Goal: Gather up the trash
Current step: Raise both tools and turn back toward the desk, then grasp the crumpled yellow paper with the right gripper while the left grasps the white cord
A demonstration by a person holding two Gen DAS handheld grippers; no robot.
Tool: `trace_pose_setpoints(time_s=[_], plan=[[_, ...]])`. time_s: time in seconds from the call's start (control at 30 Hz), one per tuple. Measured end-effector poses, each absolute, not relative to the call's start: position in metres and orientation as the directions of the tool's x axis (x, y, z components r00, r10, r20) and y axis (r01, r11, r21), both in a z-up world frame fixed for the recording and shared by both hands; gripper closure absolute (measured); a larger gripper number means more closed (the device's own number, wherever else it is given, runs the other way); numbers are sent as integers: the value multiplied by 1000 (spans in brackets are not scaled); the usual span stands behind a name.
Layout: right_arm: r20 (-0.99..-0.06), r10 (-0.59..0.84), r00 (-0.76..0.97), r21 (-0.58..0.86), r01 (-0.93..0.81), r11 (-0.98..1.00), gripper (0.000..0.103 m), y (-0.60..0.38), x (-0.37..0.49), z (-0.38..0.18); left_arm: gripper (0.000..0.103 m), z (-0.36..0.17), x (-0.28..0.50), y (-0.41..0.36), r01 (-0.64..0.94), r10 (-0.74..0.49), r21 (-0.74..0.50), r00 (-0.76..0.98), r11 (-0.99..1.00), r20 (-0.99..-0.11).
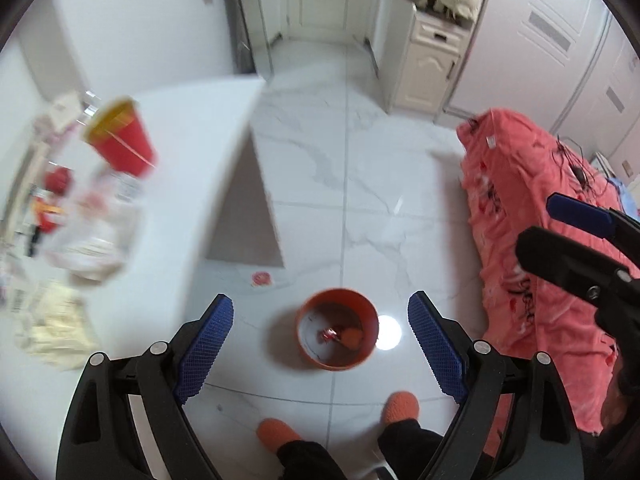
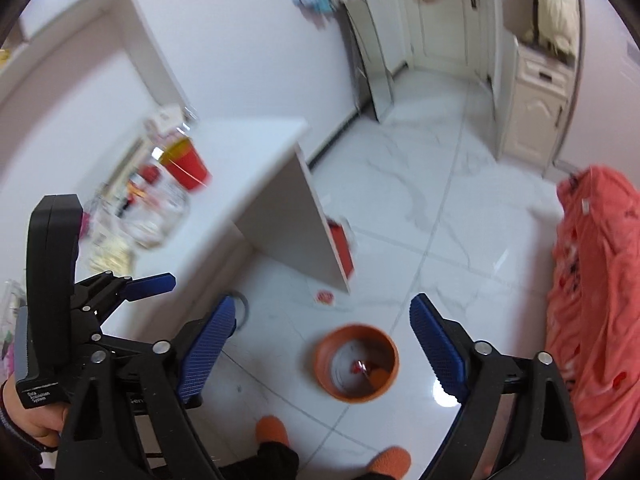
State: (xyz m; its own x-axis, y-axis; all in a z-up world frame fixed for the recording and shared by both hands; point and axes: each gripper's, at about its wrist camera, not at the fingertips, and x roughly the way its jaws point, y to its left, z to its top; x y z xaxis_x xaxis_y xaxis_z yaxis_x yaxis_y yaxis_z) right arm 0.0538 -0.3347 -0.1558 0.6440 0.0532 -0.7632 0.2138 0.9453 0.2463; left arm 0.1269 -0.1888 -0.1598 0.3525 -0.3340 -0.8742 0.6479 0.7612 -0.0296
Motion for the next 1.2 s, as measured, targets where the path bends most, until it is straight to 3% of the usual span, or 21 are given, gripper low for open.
trace_pose_setpoints(time_s=[0.4,0.77,1.2], plan=[[-649,221,728,262,-58,963,15,-261,66,-73,10,-87,122,-101,466,-258,25,534,884,-805],[-634,373,678,257,-270,928,15,-175,98,-63,10,-70,119,-14,278,-153,22,591,960,-792],[-667,436,604,275,-344,898,15,-111,143,-84,10,-88,142,40,215,-115,8,555,977,-824]])
